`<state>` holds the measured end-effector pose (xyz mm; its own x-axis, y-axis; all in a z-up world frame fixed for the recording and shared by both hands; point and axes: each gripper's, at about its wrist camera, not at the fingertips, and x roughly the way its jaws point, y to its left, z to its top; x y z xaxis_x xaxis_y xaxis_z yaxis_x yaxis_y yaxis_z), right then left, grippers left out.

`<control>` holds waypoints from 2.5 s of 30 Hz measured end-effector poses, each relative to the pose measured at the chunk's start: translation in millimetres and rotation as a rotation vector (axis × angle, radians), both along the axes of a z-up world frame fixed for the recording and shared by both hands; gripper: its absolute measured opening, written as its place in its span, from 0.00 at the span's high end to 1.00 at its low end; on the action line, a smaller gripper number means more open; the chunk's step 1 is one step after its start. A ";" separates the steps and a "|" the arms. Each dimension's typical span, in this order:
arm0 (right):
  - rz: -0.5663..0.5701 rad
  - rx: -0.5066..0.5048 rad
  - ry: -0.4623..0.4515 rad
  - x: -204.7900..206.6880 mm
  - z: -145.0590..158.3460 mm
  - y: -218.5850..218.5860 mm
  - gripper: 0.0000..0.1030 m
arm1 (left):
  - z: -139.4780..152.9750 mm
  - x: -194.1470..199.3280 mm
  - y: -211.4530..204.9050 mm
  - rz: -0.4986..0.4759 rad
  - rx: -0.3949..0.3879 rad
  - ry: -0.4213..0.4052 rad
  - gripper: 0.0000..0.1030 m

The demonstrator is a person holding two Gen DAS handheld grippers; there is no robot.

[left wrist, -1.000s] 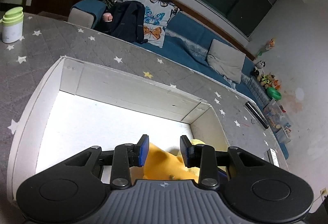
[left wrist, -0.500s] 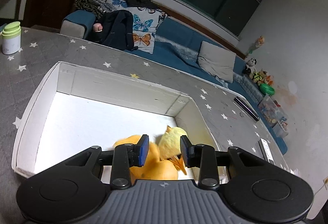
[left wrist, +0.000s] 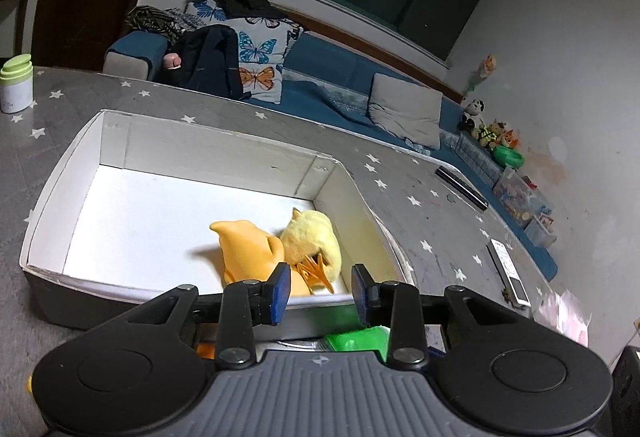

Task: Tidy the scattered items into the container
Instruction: 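Move the right gripper toward the green squishy bag, then close the right gripper on the green bag and lift it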

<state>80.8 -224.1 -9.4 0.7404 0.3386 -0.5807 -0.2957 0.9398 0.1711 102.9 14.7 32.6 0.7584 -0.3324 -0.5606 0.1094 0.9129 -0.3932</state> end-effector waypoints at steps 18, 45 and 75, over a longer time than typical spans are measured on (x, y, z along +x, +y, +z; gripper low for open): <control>0.054 0.064 0.089 18.1 -24.2 -9.0 0.28 | -25.6 -13.1 -9.4 -0.019 0.015 0.087 0.66; 0.307 -0.050 0.074 14.6 -28.4 15.9 0.21 | -46.7 -18.0 2.6 -0.027 0.004 0.174 0.66; 0.186 -0.052 0.030 5.6 -32.7 33.9 0.52 | -58.6 -12.3 -11.0 -0.038 -0.080 0.233 0.66</control>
<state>86.3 -190.3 -42.1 0.6502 0.4365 -0.6218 -0.4604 0.8775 0.1345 90.6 3.7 -25.9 0.5977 -0.4088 -0.6896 0.0411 0.8747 -0.4830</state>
